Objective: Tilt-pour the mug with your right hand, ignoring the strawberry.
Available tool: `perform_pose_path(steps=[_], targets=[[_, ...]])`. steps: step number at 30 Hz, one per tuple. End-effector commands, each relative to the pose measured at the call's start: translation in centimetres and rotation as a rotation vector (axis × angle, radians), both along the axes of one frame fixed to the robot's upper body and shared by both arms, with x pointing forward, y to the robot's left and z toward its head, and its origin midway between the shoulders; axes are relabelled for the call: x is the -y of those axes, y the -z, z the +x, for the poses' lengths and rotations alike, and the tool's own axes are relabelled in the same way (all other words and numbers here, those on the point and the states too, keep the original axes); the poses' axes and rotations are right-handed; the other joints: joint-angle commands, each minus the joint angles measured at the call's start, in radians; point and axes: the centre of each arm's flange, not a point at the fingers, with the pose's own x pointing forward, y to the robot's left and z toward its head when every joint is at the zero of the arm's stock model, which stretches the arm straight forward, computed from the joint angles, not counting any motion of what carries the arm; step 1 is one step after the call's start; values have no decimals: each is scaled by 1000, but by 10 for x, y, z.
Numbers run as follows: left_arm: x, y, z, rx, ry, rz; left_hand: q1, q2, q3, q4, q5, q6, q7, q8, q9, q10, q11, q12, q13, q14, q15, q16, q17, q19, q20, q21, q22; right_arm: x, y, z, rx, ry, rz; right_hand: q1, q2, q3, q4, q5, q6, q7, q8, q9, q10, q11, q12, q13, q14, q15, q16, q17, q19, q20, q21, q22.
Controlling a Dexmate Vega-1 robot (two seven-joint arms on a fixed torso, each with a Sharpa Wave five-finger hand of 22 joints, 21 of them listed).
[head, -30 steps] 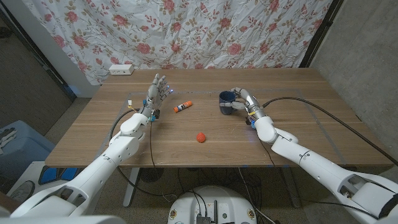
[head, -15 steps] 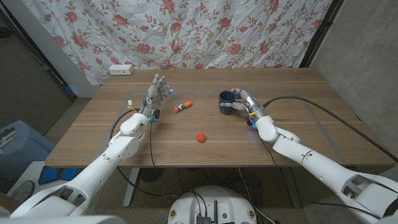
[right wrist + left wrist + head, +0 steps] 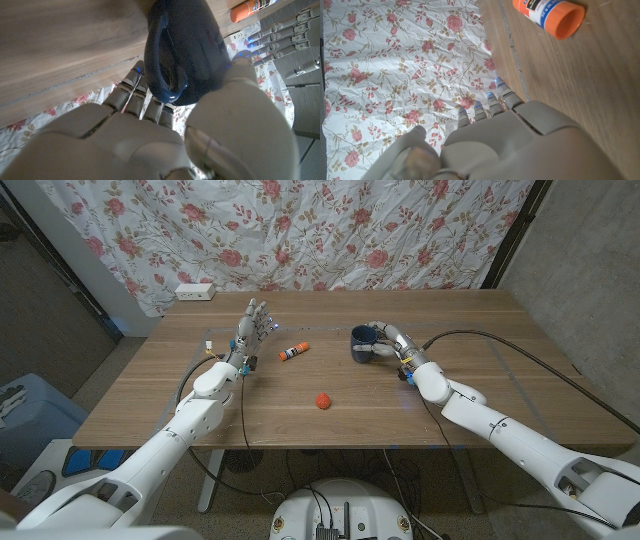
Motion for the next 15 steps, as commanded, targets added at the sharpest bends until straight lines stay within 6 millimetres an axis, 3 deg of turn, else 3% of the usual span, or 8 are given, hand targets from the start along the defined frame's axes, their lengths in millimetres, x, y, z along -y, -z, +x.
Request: perform_pose_path(steps=[1, 7, 9, 13, 15], targets=[[0, 0, 0, 0, 0, 0, -3, 118, 6, 1, 4, -1, -7, 7, 3, -3, -7, 4, 5, 9, -3, 5, 5, 9, 0, 6, 3, 2, -6, 2, -33, -24, -47, 28, 53, -11, 2, 13, -33, -7, -31, -2, -52, 10, -1, -3, -37, -6, -21, -9, -23, 12, -2, 2], [0, 0, 0, 1, 0, 0, -3, 119, 6, 1, 4, -2, -7, 6, 3, -4, -7, 4, 5, 9, -4, 5, 5, 9, 0, 6, 3, 4, -9, 4, -48, -42, -66, -7, 32, -26, 4, 28, -108, 17, -76, -4, -124, 24, -3, -10, -73, 28, -44, -20, -49, 23, -4, 2], [0, 0, 0, 0, 0, 0, -3, 119, 6, 1, 4, -3, -7, 6, 3, -4, -4, 4, 5, 9, -3, 5, 5, 9, 0, 6, 3, 4, -10, 4, -46, -41, -72, -19, 28, -30, 5, 37, -147, 19, -98, -5, -152, 23, -2, -13, -96, 43, -56, -25, -64, 31, -5, 1], [0, 0, 0, 1, 0, 0, -3, 119, 6, 1, 4, -2, -7, 6, 3, -3, -6, 4, 5, 8, -3, 5, 5, 8, 0, 6, 3, 7, -12, 7, -62, -58, -86, -30, 27, -32, 6, 48, -166, 10, -115, -6, -189, 33, -3, -17, -123, 67, -70, -28, -76, 38, -5, 1], [0, 0, 0, 0, 0, 0, -3, 119, 6, 1, 4, -3, -7, 6, 3, -4, -7, 4, 5, 7, -4, 5, 5, 8, 0, 6, 3, 8, -12, 7, -64, -63, -88, -39, 25, -34, 6, 56, -205, 9, -138, -7, -223, 39, -5, -20, -149, 78, -82, -31, -81, 43, -4, 1]])
